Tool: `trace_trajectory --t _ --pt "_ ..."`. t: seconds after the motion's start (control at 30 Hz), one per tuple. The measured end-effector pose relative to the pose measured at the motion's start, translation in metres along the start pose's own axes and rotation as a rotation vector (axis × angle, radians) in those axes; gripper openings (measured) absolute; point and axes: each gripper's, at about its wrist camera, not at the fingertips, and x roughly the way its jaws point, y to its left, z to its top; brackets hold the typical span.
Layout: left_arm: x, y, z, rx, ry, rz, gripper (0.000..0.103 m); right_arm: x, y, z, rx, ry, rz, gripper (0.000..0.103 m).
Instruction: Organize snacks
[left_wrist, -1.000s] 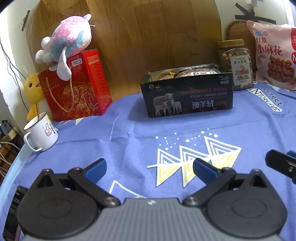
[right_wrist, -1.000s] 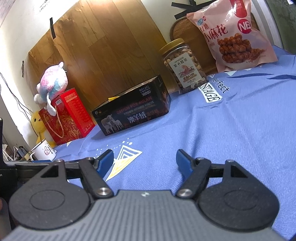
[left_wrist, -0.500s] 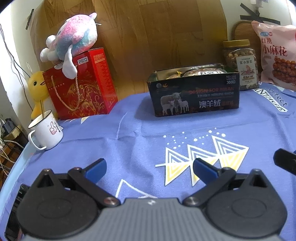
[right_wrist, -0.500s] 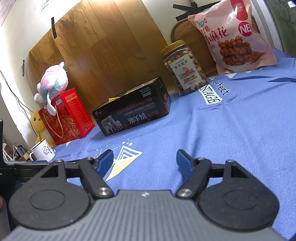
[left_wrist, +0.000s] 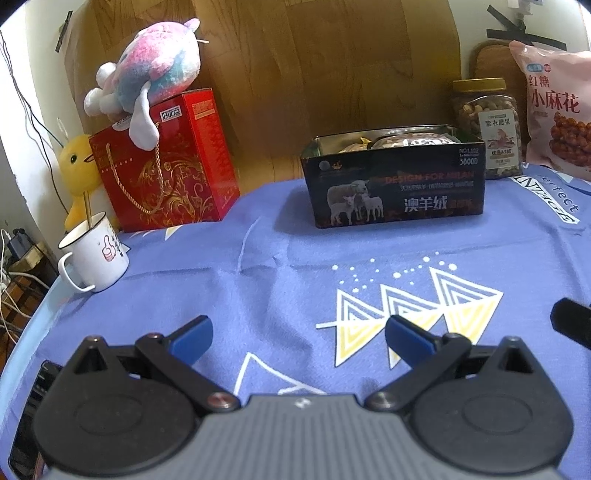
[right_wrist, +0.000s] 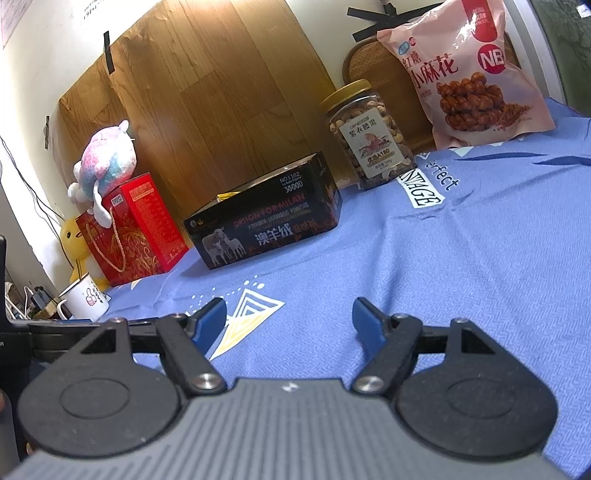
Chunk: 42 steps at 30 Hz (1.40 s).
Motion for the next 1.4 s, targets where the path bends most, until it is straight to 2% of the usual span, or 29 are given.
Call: trace_trajectory --t 0.2,0.77,1.4 --pt "0.0016 0.0019 -0.0006 -0.011 0.014 -0.010 0.103 0.0012 0.0004 0.0005 -0.006 0.004 -0.003 0.077" --pt "-0.0009 0.0022 -0.0002 0.014 -0.012 0.034 0.103 0.0012 0.0004 0.0002 -0.007 0.002 -0.003 0.077" --pt "-0.0008 0.0022 -0.0011 0.024 -0.012 0.025 0.103 0.0010 0.0005 0.0000 -0.008 0.002 -0.003 0.077"
